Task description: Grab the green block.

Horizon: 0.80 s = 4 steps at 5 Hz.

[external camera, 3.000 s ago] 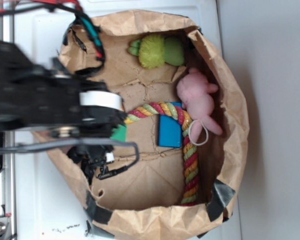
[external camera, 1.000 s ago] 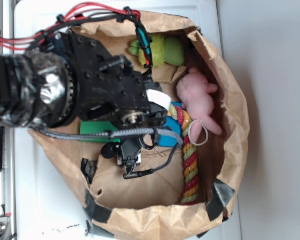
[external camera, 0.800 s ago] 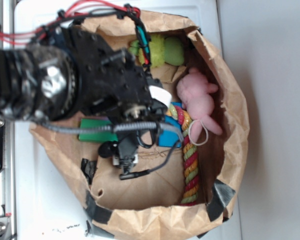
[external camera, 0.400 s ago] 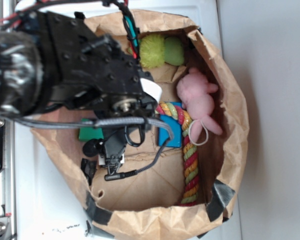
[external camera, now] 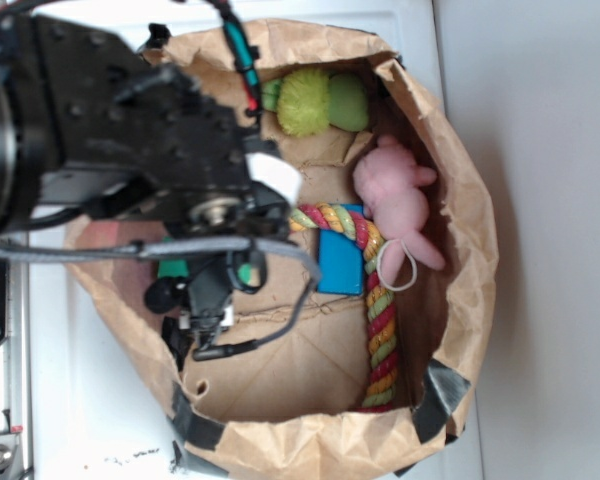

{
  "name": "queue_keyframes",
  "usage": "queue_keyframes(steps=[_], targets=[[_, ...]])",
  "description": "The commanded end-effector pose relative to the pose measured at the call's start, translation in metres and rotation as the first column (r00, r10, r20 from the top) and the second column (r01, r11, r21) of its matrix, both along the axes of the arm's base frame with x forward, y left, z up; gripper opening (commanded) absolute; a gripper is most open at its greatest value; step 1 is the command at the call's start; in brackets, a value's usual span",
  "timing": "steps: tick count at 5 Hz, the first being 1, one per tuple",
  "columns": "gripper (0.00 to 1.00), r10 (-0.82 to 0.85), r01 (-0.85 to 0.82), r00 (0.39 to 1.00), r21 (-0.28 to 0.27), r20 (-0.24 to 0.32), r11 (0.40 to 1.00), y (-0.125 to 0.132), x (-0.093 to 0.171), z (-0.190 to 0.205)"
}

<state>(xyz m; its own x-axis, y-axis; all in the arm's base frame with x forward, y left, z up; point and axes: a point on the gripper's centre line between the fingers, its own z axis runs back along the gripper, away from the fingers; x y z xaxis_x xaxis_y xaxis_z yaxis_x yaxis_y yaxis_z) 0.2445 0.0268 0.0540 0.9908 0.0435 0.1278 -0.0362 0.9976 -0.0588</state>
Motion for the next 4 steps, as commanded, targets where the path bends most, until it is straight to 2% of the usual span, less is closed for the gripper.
queue_keyframes(steps=[1, 4], targets=[[1.00, -0.031, 0.029, 0.998, 0.041, 0.054, 0.999, 0.002, -0.004, -0.009], [1.00, -0.017, 0.013, 0.999, 0.088, 0.045, 0.996, -0.008, 0.002, -0.033]])
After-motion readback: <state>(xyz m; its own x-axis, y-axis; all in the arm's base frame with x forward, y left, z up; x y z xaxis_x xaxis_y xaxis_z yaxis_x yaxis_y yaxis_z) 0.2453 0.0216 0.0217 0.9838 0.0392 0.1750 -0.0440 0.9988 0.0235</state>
